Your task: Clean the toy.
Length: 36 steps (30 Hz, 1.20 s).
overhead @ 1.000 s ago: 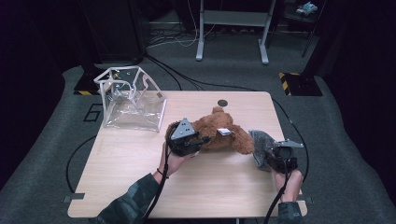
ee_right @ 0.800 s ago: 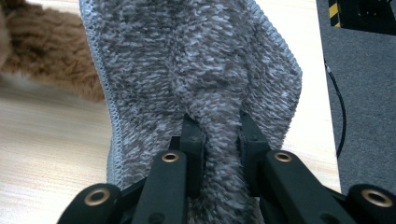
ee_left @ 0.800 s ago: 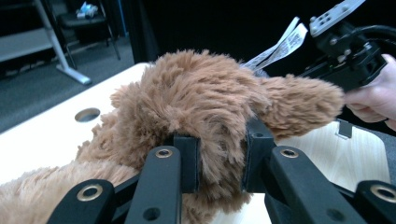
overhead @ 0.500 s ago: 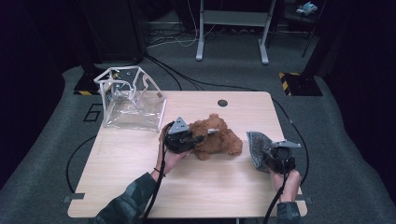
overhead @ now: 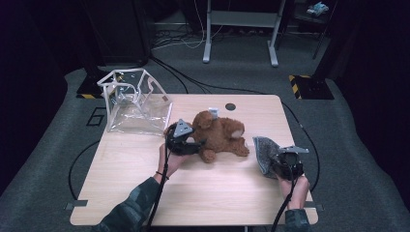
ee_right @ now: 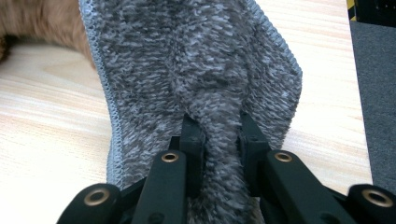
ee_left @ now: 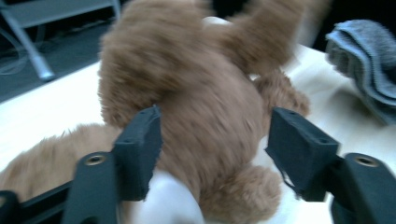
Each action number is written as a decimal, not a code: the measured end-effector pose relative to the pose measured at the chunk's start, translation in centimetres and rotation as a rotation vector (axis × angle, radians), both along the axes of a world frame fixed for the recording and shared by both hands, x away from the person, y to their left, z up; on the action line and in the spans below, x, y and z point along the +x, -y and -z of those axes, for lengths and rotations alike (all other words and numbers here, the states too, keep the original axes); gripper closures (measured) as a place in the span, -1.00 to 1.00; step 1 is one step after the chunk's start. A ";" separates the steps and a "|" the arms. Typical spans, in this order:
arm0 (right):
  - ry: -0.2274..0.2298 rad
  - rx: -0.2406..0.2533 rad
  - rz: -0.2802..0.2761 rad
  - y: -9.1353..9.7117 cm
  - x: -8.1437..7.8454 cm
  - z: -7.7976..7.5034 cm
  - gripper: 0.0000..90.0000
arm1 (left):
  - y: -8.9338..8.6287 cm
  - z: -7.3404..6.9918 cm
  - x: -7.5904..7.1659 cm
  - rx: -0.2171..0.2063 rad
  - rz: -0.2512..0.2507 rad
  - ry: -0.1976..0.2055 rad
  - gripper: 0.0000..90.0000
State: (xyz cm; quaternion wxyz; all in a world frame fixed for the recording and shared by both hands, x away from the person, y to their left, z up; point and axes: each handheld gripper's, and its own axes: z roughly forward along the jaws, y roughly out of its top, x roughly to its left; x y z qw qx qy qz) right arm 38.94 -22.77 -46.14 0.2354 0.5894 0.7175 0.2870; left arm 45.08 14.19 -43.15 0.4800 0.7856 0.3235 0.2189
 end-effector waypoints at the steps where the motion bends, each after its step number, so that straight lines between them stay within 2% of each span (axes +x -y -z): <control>1: 0.001 0.001 0.000 0.0 0.0 0.0 0.70 | -0.2 0.0 -0.1 0.005 -0.026 0.010 -0.28; 3: 0.001 0.002 0.000 0.0 0.0 -0.1 0.70 | -0.6 0.2 -0.2 0.033 -0.080 0.023 -0.34; 4: 0.007 0.006 0.000 -0.1 0.0 0.0 0.70 | -0.9 0.4 -0.1 0.050 -0.102 0.011 -0.37; 8: 0.003 0.006 -0.008 -0.3 0.1 0.1 0.70 | -1.5 1.4 0.9 0.086 -0.199 0.006 -0.46; 11: 0.002 0.005 -0.011 -0.4 0.2 0.2 0.70 | -1.5 1.9 1.5 0.111 -0.243 -0.001 -0.49; 13: -0.004 0.004 -0.010 -0.6 0.2 0.1 0.70 | -1.4 2.0 1.5 0.113 -0.278 0.025 -0.50; 17: 0.001 0.002 -0.012 -0.4 0.2 0.2 0.70 | -1.5 2.3 1.8 0.136 -0.311 0.020 -0.54; 20: -0.002 0.007 -0.004 -0.4 0.2 0.1 0.70 | -1.7 2.8 2.5 0.137 -0.320 0.004 -0.53; 24: 0.001 0.009 -0.011 -0.4 0.1 0.0 0.70 | -1.8 3.4 2.9 0.111 -0.325 -0.003 -0.31; 26: 0.004 0.006 -0.015 -0.4 0.2 0.0 0.70 | -1.9 3.7 3.0 0.093 -0.307 -0.014 -0.11; 27: 0.002 0.008 -0.011 -0.4 0.2 -0.1 0.70 | -2.2 3.8 3.1 0.084 -0.277 -0.026 -0.02; 28: 0.002 0.008 -0.011 -0.4 0.2 -0.1 0.70 | -2.2 3.8 3.1 0.084 -0.277 -0.026 0.07; 33: 0.007 0.009 -0.017 -0.6 0.1 -0.5 0.70 | -3.2 3.8 3.1 0.018 -0.197 -0.033 0.18; 36: 0.027 0.014 -0.023 -0.8 0.1 -0.9 0.70 | -3.5 3.9 2.9 -0.016 -0.170 -0.042 0.20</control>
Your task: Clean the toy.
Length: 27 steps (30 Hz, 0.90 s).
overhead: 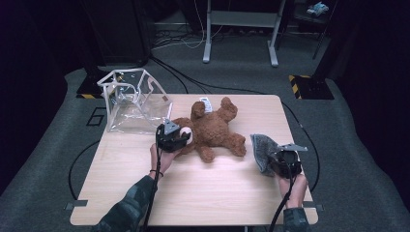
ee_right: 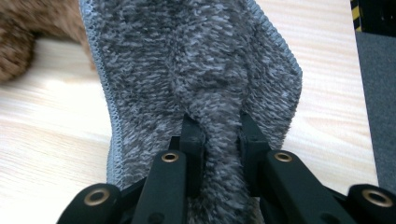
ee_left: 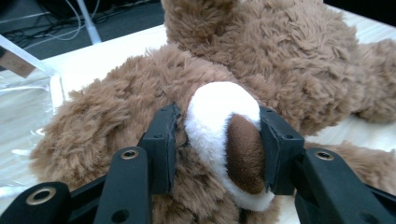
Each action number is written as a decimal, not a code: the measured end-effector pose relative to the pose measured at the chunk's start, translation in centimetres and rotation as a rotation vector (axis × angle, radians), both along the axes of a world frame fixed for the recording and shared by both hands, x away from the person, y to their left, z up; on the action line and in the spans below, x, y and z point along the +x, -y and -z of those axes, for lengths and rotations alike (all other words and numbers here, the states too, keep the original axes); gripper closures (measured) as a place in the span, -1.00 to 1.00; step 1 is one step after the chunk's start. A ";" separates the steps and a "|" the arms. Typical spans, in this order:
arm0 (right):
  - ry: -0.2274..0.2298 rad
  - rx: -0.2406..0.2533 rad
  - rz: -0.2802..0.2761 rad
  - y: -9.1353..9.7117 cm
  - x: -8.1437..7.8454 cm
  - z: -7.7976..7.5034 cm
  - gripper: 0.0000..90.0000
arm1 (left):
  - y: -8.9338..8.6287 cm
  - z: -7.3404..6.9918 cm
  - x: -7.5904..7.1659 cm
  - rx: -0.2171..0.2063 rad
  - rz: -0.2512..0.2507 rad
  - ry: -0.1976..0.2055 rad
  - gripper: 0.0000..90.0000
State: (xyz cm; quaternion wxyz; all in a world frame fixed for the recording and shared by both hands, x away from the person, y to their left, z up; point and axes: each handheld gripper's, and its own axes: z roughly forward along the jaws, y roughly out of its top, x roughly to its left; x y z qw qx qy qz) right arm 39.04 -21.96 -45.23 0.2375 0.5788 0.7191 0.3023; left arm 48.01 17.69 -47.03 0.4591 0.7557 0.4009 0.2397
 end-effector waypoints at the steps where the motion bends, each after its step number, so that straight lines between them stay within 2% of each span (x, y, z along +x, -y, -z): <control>1: 0.000 0.000 0.000 0.0 0.0 0.0 0.70 | 0.0 0.0 0.0 0.000 0.000 0.000 0.20; 2: -0.001 0.002 0.000 -0.2 -0.1 -0.2 0.70 | 0.0 0.0 -0.1 -0.018 0.012 -0.009 0.20; 6: 0.041 -0.014 -0.043 -1.7 0.1 -1.8 0.70 | 0.6 0.0 -0.5 -0.031 0.060 -0.009 0.21; 9: 0.048 -0.023 -0.063 -2.4 0.3 -2.4 0.70 | 1.2 0.0 -0.7 -0.047 0.101 -0.014 0.21; 11: 0.064 -0.033 -0.097 -3.7 0.9 -3.3 0.70 | 1.6 0.1 -0.7 -0.057 0.124 -0.015 0.21; 12: 0.064 -0.033 -0.097 -3.7 0.9 -3.3 0.70 | 1.8 0.1 -0.8 -0.063 0.144 -0.016 0.21; 13: 0.074 -0.046 -0.122 -4.8 1.3 -3.8 0.70 | 2.2 0.1 -0.9 -0.069 0.170 -0.027 0.20; 14: 0.074 -0.046 -0.122 -4.8 1.3 -3.8 0.70 | 2.2 0.1 -0.9 -0.069 0.170 -0.027 0.20; 15: 0.078 -0.053 -0.135 -5.3 1.6 -4.1 0.70 | 2.4 0.1 -0.9 -0.062 0.191 -0.022 0.20; 16: 0.084 -0.069 -0.163 -6.6 2.2 -4.8 0.70 | 2.6 0.1 -1.0 -0.061 0.201 -0.025 0.19; 17: 0.089 -0.083 -0.178 -7.3 2.6 -5.1 0.70 | 2.9 0.1 -1.1 -0.060 0.233 -0.030 0.19; 18: 0.089 -0.083 -0.178 -7.3 2.6 -5.1 0.70 | 2.9 0.1 -1.1 -0.060 0.233 -0.030 0.18; 19: 0.079 -0.086 -0.175 -8.0 2.9 -5.3 0.70 | 3.2 0.1 -1.3 -0.074 0.230 -0.035 0.18; 20: 0.077 -0.097 -0.185 -8.6 3.5 -5.4 0.71 | 3.3 0.0 -1.3 -0.063 0.245 -0.032 0.17; 21: 0.057 -0.131 -0.187 -9.6 4.7 -5.0 0.71 | 3.2 -0.1 -1.3 -0.043 0.248 -0.024 0.10; 22: 0.057 -0.131 -0.187 -9.6 4.7 -5.0 0.71 | 3.2 -0.1 -1.3 -0.043 0.248 -0.024 0.03; 23: 0.015 -0.151 -0.188 -10.1 6.1 -3.9 0.72 | 3.1 -0.2 -1.4 -0.052 0.239 -0.025 -0.03; 24: 0.015 -0.151 -0.188 -10.1 6.1 -3.9 0.72 | 3.0 -0.4 -1.4 -0.040 0.236 -0.012 -0.03; 25: 0.004 -0.153 -0.183 -10.2 6.5 -3.2 0.73 | 2.9 -0.5 -1.5 -0.040 0.233 -0.003 -0.10; 27: -0.002 -0.121 -0.173 -9.7 6.9 -2.6 0.73 | 2.5 -1.0 -1.8 -0.043 0.234 0.007 -0.21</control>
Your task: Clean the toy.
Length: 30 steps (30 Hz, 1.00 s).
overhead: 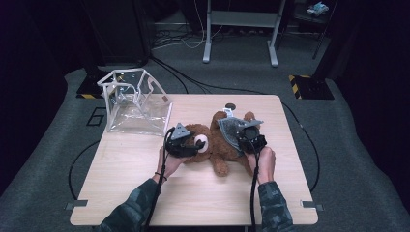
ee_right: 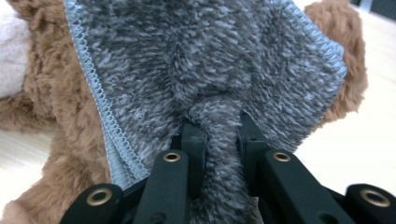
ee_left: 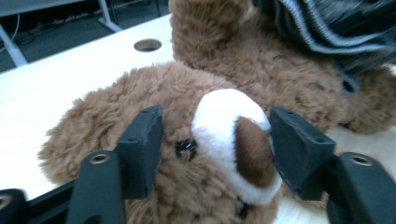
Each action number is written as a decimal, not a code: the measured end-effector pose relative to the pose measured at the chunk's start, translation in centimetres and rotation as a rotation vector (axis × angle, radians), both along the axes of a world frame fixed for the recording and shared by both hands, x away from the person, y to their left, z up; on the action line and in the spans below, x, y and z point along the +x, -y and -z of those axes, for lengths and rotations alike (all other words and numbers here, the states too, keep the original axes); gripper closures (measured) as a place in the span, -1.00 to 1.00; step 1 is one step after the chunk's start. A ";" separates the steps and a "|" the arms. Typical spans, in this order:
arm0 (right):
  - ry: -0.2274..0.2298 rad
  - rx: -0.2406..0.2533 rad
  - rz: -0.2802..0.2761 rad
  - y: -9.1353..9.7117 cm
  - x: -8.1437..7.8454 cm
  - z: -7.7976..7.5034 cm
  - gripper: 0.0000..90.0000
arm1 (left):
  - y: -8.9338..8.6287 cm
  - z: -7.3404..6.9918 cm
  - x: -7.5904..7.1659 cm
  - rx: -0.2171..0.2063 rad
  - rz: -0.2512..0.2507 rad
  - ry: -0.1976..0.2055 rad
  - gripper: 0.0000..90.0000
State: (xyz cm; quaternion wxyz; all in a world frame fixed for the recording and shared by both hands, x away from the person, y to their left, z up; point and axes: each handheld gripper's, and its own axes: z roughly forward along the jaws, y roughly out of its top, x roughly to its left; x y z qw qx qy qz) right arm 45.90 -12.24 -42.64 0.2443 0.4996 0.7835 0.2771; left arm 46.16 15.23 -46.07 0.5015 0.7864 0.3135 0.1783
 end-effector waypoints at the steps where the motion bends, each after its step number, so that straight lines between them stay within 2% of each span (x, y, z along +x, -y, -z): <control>1: -0.006 0.014 0.003 0.3 0.0 0.0 0.73 | -0.2 -0.1 -0.1 0.012 -0.001 0.001 -0.24; 4: -0.016 0.030 0.013 0.7 -0.4 0.1 0.73 | -1.1 -0.1 -0.7 0.015 -0.012 -0.013 -0.34; 6: -0.012 0.029 0.010 0.8 -0.5 0.1 0.73 | -1.9 0.3 -1.2 0.011 -0.039 -0.016 -0.35; 10: 0.012 0.021 0.009 0.7 -1.0 -0.2 0.72 | -3.8 2.0 -1.4 0.031 -0.057 -0.089 -0.35; 11: 0.023 0.024 0.005 0.6 -1.2 -0.4 0.72 | -4.2 2.5 -1.4 0.020 -0.059 -0.111 -0.34; 12: 0.035 0.024 -0.004 0.4 -1.7 -1.0 0.72 | -4.5 3.0 -1.3 0.019 -0.064 -0.138 -0.24; 14: 0.039 0.027 -0.011 0.2 -2.0 -1.3 0.72 | -4.9 3.9 -0.9 0.003 -0.054 -0.187 -0.21; 16: 0.048 0.030 -0.042 -0.3 -2.6 -1.9 0.72 | -5.2 4.5 -0.6 0.000 -0.054 -0.210 -0.14; 17: 0.046 0.036 -0.053 -0.7 -2.8 -2.1 0.72 | -5.1 4.7 -0.6 0.000 -0.049 -0.214 -0.09; 18: 0.046 0.032 -0.081 -1.6 -3.2 -2.5 0.71 | -5.0 5.0 -0.6 0.018 -0.052 -0.211 -0.01; 19: 0.046 0.032 -0.081 -1.6 -3.2 -2.5 0.71 | -4.9 5.2 -0.7 0.019 -0.042 -0.220 -0.01; 20: 0.051 0.033 -0.118 -2.5 -3.3 -2.8 0.70 | -4.7 5.5 -0.7 0.028 -0.033 -0.221 0.08; 22: 0.045 0.027 -0.124 -3.0 -3.3 -2.8 0.69 | -4.6 5.9 -0.7 0.044 -0.026 -0.220 0.15; 23: 0.044 0.017 -0.146 -3.9 -2.9 -2.8 0.69 | -4.5 6.0 -0.8 0.042 -0.026 -0.218 0.29; 24: 0.044 0.017 -0.146 -3.9 -2.9 -2.8 0.69 | -4.5 6.2 -0.8 0.036 -0.028 -0.216 0.29; 25: 0.034 0.017 -0.150 -4.3 -2.7 -2.7 0.68 | -4.6 6.3 -0.7 0.051 -0.020 -0.214 0.36; 27: 0.034 0.009 -0.171 -4.9 -2.2 -2.5 0.66 | -4.8 6.6 -0.5 0.035 -0.022 -0.217 0.55; 29: 0.031 0.015 -0.190 -5.4 -1.7 -2.3 0.64 | -4.8 6.6 -0.5 0.034 -0.027 -0.213 0.59; 30: 0.012 0.018 -0.193 -5.8 -1.2 -2.0 0.59 | -4.8 6.6 -0.5 0.032 -0.028 -0.210 0.65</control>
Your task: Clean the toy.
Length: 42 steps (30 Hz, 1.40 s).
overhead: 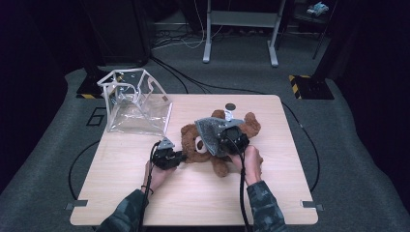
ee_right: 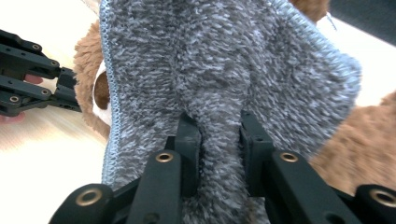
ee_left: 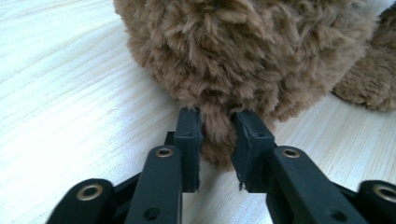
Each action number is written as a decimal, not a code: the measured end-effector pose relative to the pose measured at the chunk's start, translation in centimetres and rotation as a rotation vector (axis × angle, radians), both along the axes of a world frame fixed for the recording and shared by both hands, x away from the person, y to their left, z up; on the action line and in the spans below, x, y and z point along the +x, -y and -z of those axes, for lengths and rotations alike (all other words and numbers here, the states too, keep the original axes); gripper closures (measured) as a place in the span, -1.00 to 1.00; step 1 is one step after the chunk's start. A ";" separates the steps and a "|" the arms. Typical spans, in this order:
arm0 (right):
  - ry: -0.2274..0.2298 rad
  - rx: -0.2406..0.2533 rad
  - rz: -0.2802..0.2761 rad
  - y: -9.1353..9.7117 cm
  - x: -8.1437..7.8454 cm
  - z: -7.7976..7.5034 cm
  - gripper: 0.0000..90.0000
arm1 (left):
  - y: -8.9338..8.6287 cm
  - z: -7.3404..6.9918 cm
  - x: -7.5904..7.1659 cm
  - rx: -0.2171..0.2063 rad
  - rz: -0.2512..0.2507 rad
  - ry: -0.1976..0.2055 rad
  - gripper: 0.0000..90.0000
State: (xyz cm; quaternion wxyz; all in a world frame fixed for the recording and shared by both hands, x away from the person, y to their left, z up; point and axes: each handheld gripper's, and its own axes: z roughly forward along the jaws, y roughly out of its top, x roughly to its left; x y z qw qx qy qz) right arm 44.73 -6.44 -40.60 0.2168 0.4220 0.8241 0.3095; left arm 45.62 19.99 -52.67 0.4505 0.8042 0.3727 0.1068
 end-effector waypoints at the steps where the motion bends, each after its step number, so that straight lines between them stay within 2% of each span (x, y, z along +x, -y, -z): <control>1: -0.007 -0.006 -0.011 -0.2 0.3 0.2 0.53 | 0.0 0.0 0.0 0.006 -0.001 0.002 0.66; 2: -0.007 -0.006 -0.011 -0.2 0.3 0.2 0.53 | 0.0 0.0 0.0 0.006 -0.001 0.002 0.68; 3: -0.015 -0.012 -0.024 -0.4 0.5 0.4 0.44 | 0.1 0.0 0.0 0.008 -0.002 0.005 0.68; 6: -0.027 -0.026 -0.009 -1.1 0.7 0.8 0.26 | 0.0 0.0 0.2 0.015 0.001 0.000 0.71; 8: 0.003 -0.041 -0.003 -1.4 0.5 0.5 0.04 | 0.0 0.0 0.2 0.022 0.001 0.001 0.72; 11: 0.028 -0.047 0.019 -1.6 0.2 0.0 -0.06 | 0.1 0.0 0.2 0.026 -0.001 0.002 0.72; 13: 0.039 -0.064 0.029 -1.8 0.5 -0.1 -0.05 | 0.1 0.0 0.2 0.025 -0.003 -0.001 0.72; 14: 0.019 -0.082 0.039 -2.1 1.0 0.3 0.12 | 0.1 0.0 0.2 0.027 -0.004 -0.003 0.73; 15: 0.019 -0.082 0.039 -2.1 1.0 0.3 0.12 | 0.1 0.0 0.2 0.028 -0.003 -0.003 0.73; 17: 0.010 -0.097 0.026 -2.2 1.5 0.8 0.44 | 0.1 0.0 0.2 0.024 -0.005 -0.003 0.73; 18: 0.020 -0.080 0.021 -2.2 1.6 1.1 0.62 | 0.1 0.0 0.3 0.023 -0.005 -0.004 0.73; 22: 0.023 -0.076 0.006 -2.2 1.1 0.5 0.68 | 0.0 0.0 0.3 0.020 -0.006 -0.004 0.73; 27: 0.051 -0.031 -0.022 -3.3 0.4 -1.8 0.69 | -0.1 0.0 0.2 0.019 -0.003 -0.001 0.74; 28: 0.051 -0.021 -0.029 -3.6 0.4 -2.3 0.68 | -0.2 0.0 0.2 0.017 -0.002 -0.003 0.74; 29: 0.060 -0.031 -0.045 -3.9 0.7 -2.7 0.68 | -0.1 0.0 0.1 0.010 -0.012 -0.002 0.75; 31: 0.060 -0.031 -0.032 -4.7 1.2 -3.1 0.68 | -0.2 0.0 0.1 0.005 -0.015 -0.001 0.76; 33: 0.049 -0.037 -0.044 -5.4 2.0 -2.9 0.67 | -0.2 0.0 0.1 0.000 -0.019 0.000 0.76; 35: -0.001 -0.045 -0.032 -6.3 3.0 -1.9 0.67 | -0.3 0.0 0.1 -0.001 -0.022 0.005 0.79; 36: 0.005 -0.050 -0.041 -6.4 3.4 -1.5 0.67 | -0.2 0.0 0.0 -0.006 -0.028 0.009 0.79; 37: -0.015 -0.044 -0.033 -6.5 3.4 -1.3 0.67 | -0.2 0.0 0.0 -0.004 -0.028 0.009 0.80; 39: -0.008 -0.040 -0.045 -6.4 3.4 -1.2 0.67 | -0.2 0.0 0.0 -0.006 -0.031 0.011 0.81; 42: -0.022 -0.002 -0.048 -6.1 2.9 -1.4 0.67 | -0.3 -0.1 0.0 0.001 -0.022 0.014 0.82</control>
